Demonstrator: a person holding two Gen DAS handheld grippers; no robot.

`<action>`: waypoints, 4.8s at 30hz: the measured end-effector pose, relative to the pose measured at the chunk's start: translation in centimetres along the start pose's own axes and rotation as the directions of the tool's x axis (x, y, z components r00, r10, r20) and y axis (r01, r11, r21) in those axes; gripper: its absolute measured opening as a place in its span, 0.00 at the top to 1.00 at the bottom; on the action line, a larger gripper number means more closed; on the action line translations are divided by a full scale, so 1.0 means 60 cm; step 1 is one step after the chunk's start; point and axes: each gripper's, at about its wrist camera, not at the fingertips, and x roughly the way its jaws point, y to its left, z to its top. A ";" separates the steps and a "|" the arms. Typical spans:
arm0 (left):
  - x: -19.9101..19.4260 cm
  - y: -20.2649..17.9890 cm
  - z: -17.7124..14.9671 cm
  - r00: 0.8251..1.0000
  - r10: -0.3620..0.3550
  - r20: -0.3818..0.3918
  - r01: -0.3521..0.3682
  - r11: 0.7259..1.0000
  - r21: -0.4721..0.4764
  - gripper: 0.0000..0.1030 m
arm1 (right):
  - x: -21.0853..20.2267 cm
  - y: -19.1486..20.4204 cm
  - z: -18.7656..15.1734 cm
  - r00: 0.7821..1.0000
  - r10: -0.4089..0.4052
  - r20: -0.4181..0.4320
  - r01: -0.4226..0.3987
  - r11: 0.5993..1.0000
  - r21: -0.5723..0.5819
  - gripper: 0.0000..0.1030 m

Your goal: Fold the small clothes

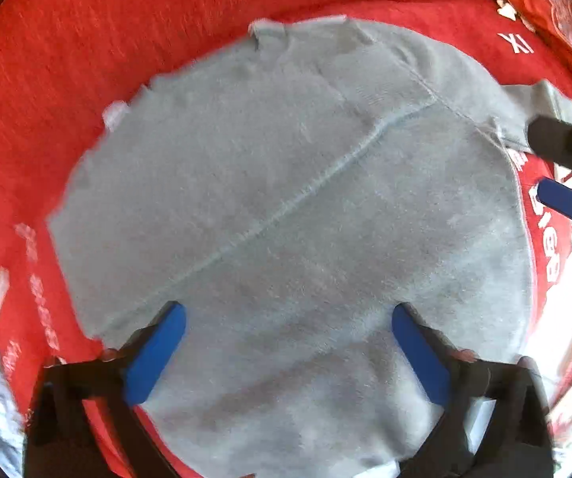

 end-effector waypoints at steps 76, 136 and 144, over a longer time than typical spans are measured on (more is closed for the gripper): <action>0.029 -0.328 0.200 0.999 -0.030 -0.044 0.022 0.982 -0.186 0.00 | -0.094 -0.538 0.232 0.834 0.472 0.287 -0.552 0.697 0.458 0.00; 0.034 0.296 -0.080 0.985 0.009 0.175 0.094 0.816 -0.570 0.00 | 0.260 0.231 0.128 0.894 -0.413 0.173 0.431 0.691 -0.580 0.88; 0.032 0.343 -0.082 0.914 -0.225 0.338 0.391 0.710 -0.585 0.00 | 0.189 0.296 0.014 0.995 -0.073 0.074 0.104 0.621 -0.777 0.89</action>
